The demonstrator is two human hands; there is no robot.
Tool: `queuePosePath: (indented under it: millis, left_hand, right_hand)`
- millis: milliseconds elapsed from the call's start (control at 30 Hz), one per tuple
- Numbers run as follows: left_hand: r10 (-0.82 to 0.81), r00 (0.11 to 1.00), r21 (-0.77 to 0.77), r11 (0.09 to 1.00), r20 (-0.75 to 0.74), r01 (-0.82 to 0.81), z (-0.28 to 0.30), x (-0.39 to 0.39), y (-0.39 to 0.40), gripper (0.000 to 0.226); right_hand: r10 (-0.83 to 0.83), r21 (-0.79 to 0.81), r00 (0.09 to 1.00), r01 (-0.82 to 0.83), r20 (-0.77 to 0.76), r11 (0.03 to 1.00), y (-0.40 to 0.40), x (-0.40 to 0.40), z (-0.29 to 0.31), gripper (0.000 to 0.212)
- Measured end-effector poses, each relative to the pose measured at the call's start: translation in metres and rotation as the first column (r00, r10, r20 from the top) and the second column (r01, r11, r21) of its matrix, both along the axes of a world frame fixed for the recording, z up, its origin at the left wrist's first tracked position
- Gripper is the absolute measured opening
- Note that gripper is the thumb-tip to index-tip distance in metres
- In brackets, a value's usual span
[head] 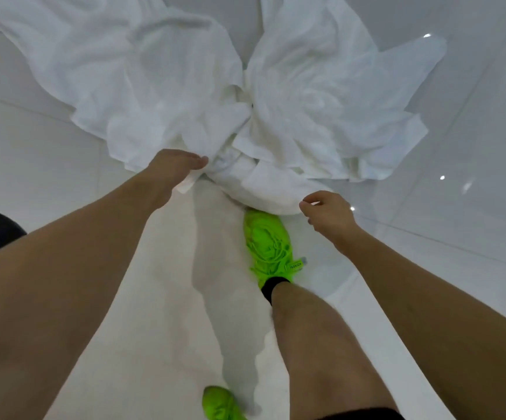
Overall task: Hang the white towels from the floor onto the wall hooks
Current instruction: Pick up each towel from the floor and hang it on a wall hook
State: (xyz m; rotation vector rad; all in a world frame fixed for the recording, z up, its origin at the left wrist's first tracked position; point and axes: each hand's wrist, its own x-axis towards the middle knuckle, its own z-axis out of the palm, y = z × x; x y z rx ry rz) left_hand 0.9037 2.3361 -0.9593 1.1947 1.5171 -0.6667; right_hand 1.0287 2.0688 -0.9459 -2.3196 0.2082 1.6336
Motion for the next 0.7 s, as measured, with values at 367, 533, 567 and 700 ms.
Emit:
queuePosePath:
  millis: [367,533,567,700]
  left_hand:
    - [-0.167,0.979,0.067,0.985,0.119,0.160,0.230,0.053,-0.030,0.027]
    - [-0.422,0.862,0.124,0.906,0.281,0.404,0.391,0.081,-0.022,0.026]
    - [-0.469,0.827,0.164,0.883,0.311,0.439,0.428,0.086,-0.021,0.028]
    - [-0.618,0.702,0.365,0.782,0.355,0.505,0.570,0.098,-0.018,0.036]
  right_hand:
    - [-0.077,0.196,0.997,0.078,-0.012,0.977,0.055,0.002,0.206,0.029]
    - [0.049,0.432,0.995,-0.081,0.086,0.898,0.084,0.036,0.361,0.074]
    - [0.113,0.481,0.982,-0.174,0.155,0.859,0.092,0.042,0.395,0.083]
    - [0.303,0.567,0.885,-0.459,0.352,0.684,0.121,0.063,0.528,0.074]
